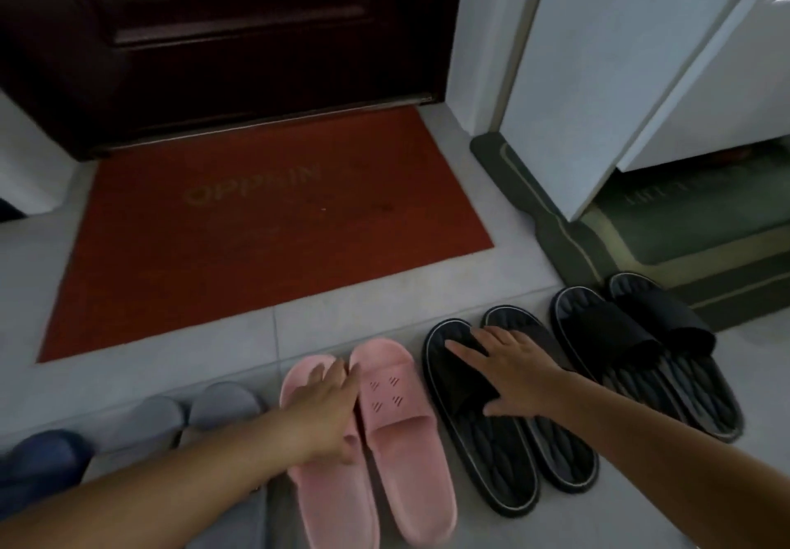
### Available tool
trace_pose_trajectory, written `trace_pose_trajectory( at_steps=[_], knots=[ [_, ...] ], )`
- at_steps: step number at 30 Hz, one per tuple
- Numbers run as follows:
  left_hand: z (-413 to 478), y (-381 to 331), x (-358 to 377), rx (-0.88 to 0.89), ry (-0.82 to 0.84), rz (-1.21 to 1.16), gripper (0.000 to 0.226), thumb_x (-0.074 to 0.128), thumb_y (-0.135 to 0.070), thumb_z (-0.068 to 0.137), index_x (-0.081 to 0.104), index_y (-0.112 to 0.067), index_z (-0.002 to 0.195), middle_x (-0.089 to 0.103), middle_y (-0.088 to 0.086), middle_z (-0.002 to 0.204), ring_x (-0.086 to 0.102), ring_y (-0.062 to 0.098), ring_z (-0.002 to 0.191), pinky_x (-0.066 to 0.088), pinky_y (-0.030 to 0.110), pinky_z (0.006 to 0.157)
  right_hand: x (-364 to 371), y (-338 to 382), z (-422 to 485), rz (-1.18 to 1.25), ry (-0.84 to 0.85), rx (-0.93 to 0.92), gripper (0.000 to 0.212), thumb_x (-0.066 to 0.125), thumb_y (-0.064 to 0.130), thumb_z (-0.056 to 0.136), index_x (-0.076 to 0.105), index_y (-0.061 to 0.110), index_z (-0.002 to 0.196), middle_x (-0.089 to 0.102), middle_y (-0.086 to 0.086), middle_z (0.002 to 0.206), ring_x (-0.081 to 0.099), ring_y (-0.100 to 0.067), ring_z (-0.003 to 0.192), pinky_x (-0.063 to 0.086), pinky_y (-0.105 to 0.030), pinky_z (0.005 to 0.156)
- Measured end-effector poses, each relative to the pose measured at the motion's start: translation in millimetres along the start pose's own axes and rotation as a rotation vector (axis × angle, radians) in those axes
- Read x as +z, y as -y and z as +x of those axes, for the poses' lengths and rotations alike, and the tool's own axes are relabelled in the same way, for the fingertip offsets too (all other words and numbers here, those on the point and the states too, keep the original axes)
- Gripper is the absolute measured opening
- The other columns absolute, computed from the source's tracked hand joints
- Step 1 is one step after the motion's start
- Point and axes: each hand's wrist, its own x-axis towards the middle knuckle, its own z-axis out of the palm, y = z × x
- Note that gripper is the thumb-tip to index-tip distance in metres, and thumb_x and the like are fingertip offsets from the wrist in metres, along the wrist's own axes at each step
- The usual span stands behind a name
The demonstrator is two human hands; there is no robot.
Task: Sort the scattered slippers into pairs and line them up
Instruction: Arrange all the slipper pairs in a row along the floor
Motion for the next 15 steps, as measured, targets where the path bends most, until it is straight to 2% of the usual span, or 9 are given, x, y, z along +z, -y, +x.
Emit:
trace_pose_trajectory(
  at_steps=[2,5,9,15],
  knots=[
    [5,6,5,-0.029,0.038,0.012,0.124,0.077,-0.044,0.067,-0.010,-0.015,0.150,0.007,0.015,0.157,0.020,0.037,0.141,0.022,0.042,0.115,-3,5,11,-0.036,0.041,0.027,0.106,0.067,0.046,0.073,-0.010,0.039,0.145,0.009,-0.013,0.156,0.012,-0.033,0.142,0.019,-0.049,0.113],
    [6,19,14,-0.054,0.014,0.039,0.119,0.078,-0.041,0.066,-0.003,-0.014,0.149,0.026,0.012,0.148,0.037,0.033,0.130,0.035,0.040,0.106,-6,-3,14,-0.058,0.156,0.118,0.111,0.072,0.042,0.071,-0.011,0.042,0.144,0.011,-0.012,0.155,0.013,-0.035,0.141,0.026,-0.052,0.108],
    [11,29,21,-0.069,-0.019,0.001,0.106,0.072,-0.047,0.065,0.011,-0.018,0.146,0.039,0.006,0.135,0.043,0.028,0.123,0.041,0.038,0.098,-11,-10,13,-0.081,0.234,0.139,0.120,0.079,0.031,0.067,-0.013,0.043,0.143,0.019,-0.013,0.152,0.019,-0.036,0.139,0.035,-0.051,0.101],
    [16,34,22,-0.042,-0.062,0.002,0.090,0.069,-0.040,0.065,0.023,-0.021,0.140,0.044,0.001,0.126,0.047,0.024,0.116,0.045,0.035,0.091,-25,-13,20,-0.131,0.304,0.107,0.122,0.083,0.030,0.064,-0.007,0.041,0.145,0.027,-0.018,0.145,0.025,-0.037,0.135,0.036,-0.051,0.101]
  ],
)
